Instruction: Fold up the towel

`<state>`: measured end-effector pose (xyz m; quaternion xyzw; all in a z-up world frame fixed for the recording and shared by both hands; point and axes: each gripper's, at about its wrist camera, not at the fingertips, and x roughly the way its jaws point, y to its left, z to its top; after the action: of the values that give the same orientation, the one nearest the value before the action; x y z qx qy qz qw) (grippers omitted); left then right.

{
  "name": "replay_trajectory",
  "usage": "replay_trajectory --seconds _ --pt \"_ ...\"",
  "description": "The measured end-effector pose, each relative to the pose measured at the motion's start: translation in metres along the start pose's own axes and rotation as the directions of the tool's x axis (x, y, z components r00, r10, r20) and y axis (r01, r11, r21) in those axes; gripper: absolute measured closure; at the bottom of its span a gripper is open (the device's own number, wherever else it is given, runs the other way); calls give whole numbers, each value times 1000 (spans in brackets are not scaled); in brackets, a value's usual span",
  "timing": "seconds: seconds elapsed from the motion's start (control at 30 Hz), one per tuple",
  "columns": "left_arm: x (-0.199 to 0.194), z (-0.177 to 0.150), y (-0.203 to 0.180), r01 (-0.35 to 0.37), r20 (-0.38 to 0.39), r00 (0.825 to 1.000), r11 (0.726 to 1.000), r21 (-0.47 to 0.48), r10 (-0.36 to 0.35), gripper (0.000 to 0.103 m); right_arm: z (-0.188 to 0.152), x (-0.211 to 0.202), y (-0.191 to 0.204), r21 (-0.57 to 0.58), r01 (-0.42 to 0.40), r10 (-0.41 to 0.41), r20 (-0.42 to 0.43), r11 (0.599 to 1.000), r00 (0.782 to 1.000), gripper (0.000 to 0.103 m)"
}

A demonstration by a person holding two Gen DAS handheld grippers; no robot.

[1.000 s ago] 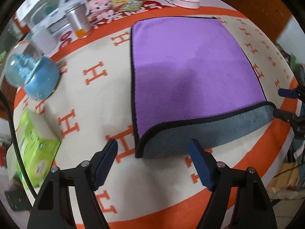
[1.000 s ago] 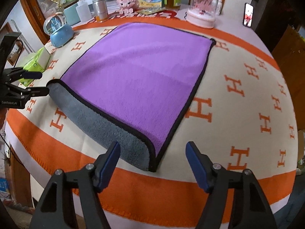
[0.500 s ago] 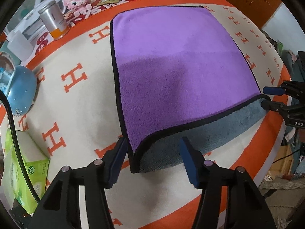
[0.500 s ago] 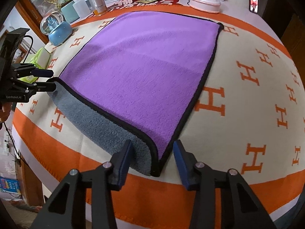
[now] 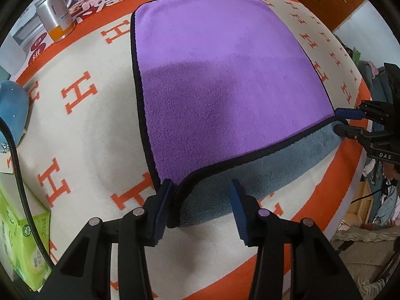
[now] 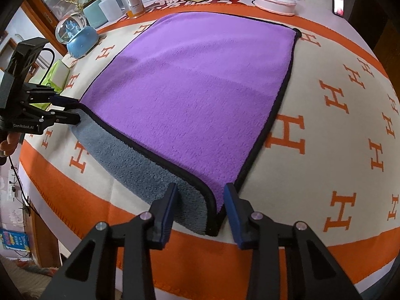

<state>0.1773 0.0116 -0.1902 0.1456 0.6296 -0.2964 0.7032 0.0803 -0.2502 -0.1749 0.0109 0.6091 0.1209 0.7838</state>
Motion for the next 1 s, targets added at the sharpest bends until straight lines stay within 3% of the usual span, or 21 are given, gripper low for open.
replay_trajectory --seconds 0.1,0.17,0.37,0.53,1.0 --pt "0 1 2 4 -3 1000 1000 2 -4 64 0 1 0 6 -6 6 0 1000 1000 66" --pt "0 2 3 -7 -4 1000 1000 0 7 79 0 1 1 7 -9 9 -3 1000 1000 76" --pt "-3 -3 1 -12 -6 1000 1000 11 12 92 -3 0 4 -7 21 -21 -1 1000 1000 91" --pt "-4 -7 -6 -58 -8 998 998 17 58 97 -6 -3 6 -7 31 -31 12 1000 999 97" --pt "-22 1 -19 -218 57 974 976 -10 218 98 0 -22 13 -27 103 -100 77 994 992 98"
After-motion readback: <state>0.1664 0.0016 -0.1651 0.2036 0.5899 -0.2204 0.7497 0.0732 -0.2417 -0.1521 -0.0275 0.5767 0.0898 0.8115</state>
